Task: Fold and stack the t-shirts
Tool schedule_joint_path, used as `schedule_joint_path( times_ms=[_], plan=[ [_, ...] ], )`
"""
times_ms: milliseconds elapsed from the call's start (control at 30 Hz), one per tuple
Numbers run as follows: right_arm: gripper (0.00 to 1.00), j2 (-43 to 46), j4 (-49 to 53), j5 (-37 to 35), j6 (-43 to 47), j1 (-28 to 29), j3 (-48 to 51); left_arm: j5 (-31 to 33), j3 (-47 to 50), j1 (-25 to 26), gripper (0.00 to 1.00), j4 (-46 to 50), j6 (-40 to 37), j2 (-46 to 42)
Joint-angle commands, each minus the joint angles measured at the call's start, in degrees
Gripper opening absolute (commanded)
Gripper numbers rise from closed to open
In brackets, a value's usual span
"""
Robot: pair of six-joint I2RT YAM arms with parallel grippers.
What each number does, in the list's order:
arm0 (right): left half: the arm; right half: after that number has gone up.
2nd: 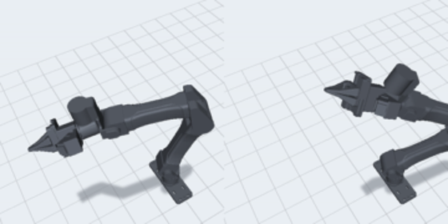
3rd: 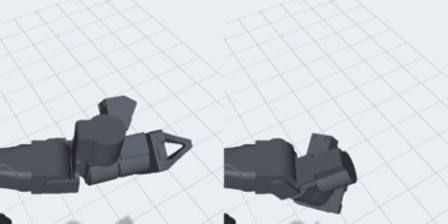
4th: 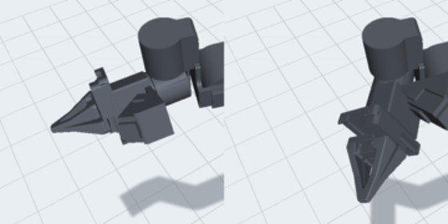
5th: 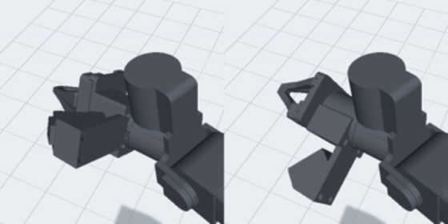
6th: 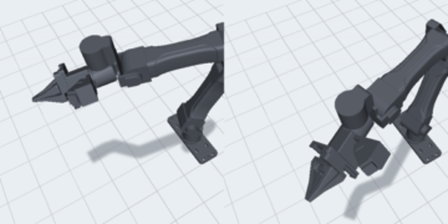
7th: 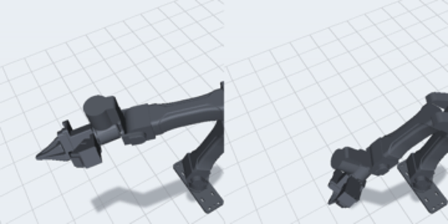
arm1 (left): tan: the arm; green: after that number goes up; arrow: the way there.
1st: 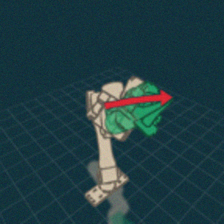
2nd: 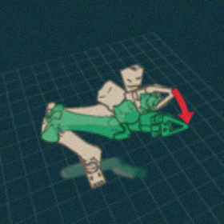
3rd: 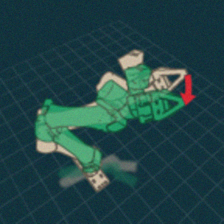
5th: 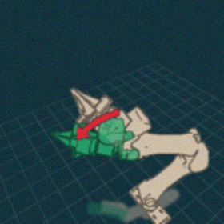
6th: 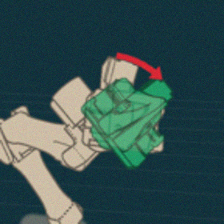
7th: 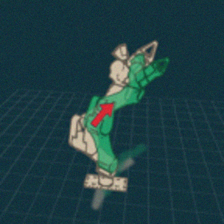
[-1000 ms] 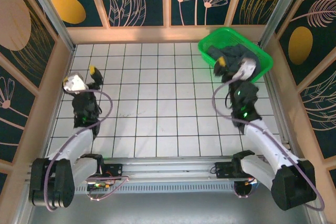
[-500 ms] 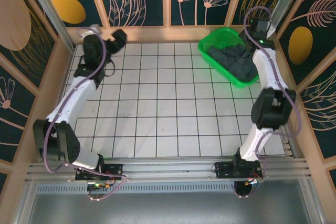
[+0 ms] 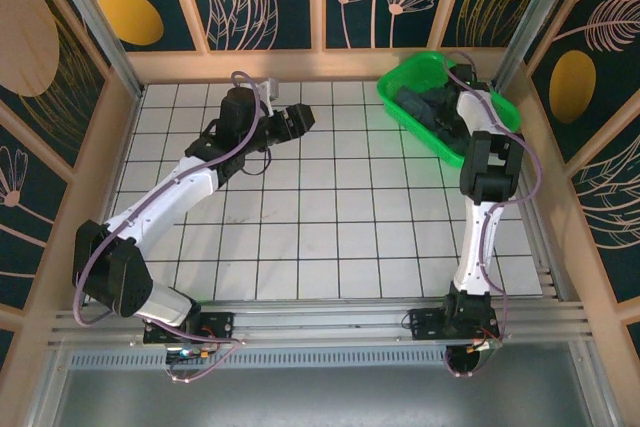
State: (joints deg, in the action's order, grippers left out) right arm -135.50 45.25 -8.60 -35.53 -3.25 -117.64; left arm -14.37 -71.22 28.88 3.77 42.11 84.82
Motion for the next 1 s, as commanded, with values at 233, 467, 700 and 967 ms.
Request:
schedule_joint_path(
  times_ms=[233,467,700,967],
  plan=[
    [0.0,29.8,-19.6,-1.2,1.3,0.3,2.3,3.9,-0.1,-0.1,0.67,3.7,-2.1,-3.6],
    [0.0,43.5,-29.4,0.8,5.0,5.5,-0.5,13.1,0.0,-0.1,0.67,8.2,-2.2,-4.3],
    [0.0,49.2,-36.4,-0.3,12.2,21.9,-4.5,27.3,-1.2,-0.1,0.69,16.0,-2.0,-5.8],
    [0.0,41.4,-35.5,2.3,13.2,42.5,-8.4,39.3,1.3,-0.1,0.71,18.5,-0.2,-12.1]
  ],
)
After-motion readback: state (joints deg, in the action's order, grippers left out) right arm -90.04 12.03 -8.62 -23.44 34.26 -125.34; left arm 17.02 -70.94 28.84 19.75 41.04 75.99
